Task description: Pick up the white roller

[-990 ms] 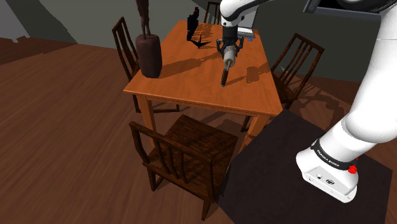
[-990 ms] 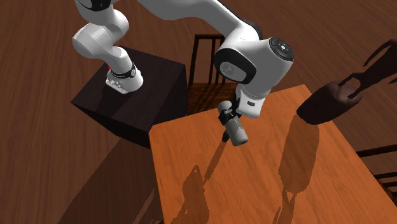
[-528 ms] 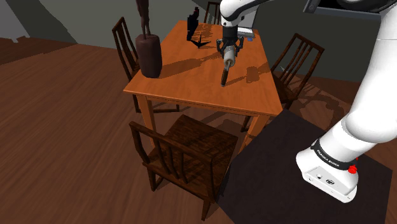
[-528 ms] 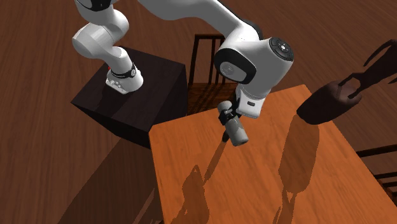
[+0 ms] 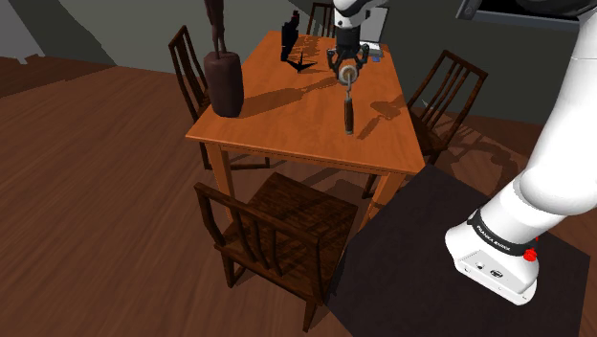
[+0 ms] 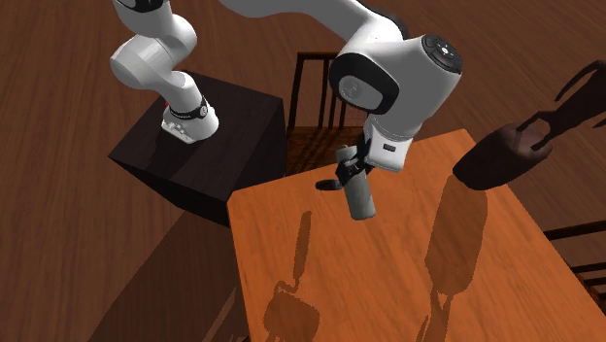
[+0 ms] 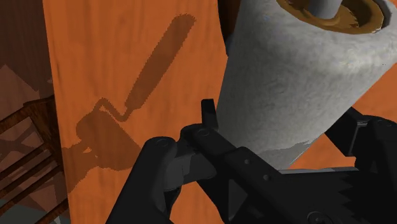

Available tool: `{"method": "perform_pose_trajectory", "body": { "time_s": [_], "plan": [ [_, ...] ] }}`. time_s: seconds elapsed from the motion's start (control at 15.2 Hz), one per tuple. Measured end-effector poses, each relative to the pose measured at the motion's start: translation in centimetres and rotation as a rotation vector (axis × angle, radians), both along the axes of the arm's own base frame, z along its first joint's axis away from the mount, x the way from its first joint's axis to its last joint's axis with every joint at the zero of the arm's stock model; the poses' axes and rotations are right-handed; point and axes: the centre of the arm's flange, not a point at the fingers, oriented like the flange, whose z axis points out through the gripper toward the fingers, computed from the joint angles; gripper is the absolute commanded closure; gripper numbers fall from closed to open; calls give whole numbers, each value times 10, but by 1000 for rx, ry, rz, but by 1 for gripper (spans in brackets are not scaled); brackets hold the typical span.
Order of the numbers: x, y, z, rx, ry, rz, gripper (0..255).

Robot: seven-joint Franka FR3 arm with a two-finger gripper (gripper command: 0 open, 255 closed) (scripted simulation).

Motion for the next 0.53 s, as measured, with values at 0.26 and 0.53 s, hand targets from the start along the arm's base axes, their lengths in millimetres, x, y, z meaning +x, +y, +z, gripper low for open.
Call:
{"method": "perform_pose_trajectory", "body": {
  "time_s": [0.26, 0.53],
  "plan": [
    [0, 0, 21, 0, 0, 0, 255],
    [0, -1, 39, 0, 0, 0, 255]
  ]
}}
